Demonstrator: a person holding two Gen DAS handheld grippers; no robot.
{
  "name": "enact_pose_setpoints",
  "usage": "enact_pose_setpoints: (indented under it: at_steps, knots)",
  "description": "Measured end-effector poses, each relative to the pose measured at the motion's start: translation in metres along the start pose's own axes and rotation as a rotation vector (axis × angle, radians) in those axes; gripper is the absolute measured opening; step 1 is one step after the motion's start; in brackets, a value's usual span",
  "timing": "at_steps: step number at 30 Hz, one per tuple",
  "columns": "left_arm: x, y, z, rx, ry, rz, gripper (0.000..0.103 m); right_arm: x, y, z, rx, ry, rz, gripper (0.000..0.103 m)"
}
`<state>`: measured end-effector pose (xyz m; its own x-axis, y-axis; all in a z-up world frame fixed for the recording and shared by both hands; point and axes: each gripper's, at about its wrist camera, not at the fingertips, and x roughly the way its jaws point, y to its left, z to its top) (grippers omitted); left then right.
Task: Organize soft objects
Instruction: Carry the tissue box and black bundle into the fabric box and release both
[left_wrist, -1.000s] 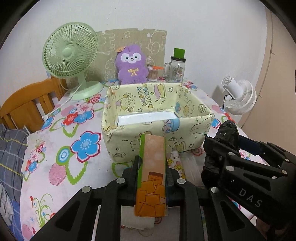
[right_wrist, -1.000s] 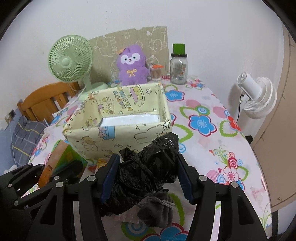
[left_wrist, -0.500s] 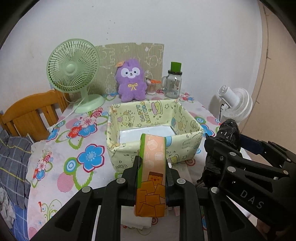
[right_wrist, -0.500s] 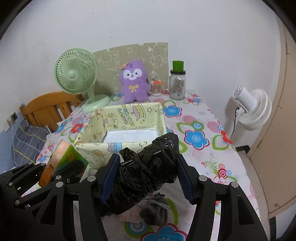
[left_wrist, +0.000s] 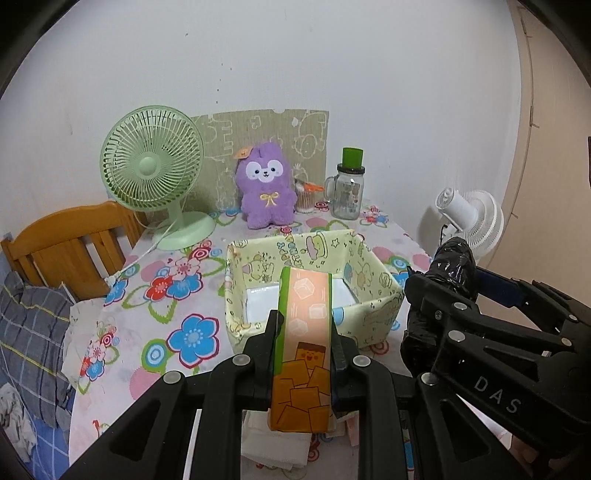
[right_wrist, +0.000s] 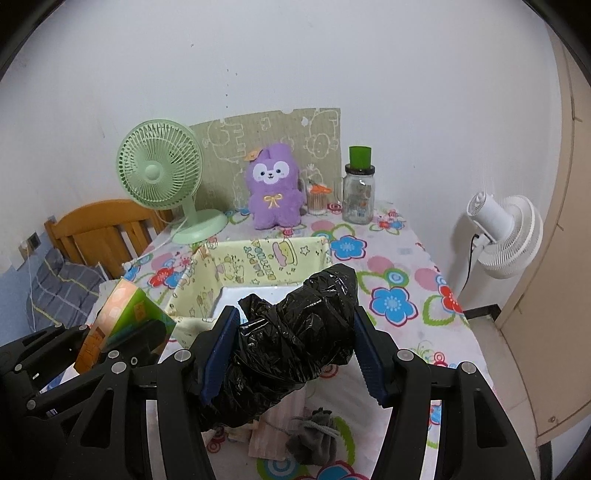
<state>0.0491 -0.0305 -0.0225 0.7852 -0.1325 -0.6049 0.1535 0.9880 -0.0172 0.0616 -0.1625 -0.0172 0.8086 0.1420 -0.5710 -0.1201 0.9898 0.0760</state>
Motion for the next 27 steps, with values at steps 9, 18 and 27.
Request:
enact_pose_setpoints:
  at_steps: [9, 18, 27]
  knots:
    - [0.004, 0.001, 0.014, 0.012, -0.014, -0.002, 0.019, 0.003, -0.001, 0.013, 0.002, -0.014, -0.003, 0.064]
    - [0.016, 0.004, 0.028, 0.01, -0.017, -0.003, 0.019, 0.016, -0.005, 0.023, 0.005, -0.007, 0.008, 0.064]
    - [0.033, 0.009, 0.038, 0.008, -0.006, 0.005, 0.019, 0.034, -0.005, 0.036, 0.006, 0.0, 0.022, 0.064]
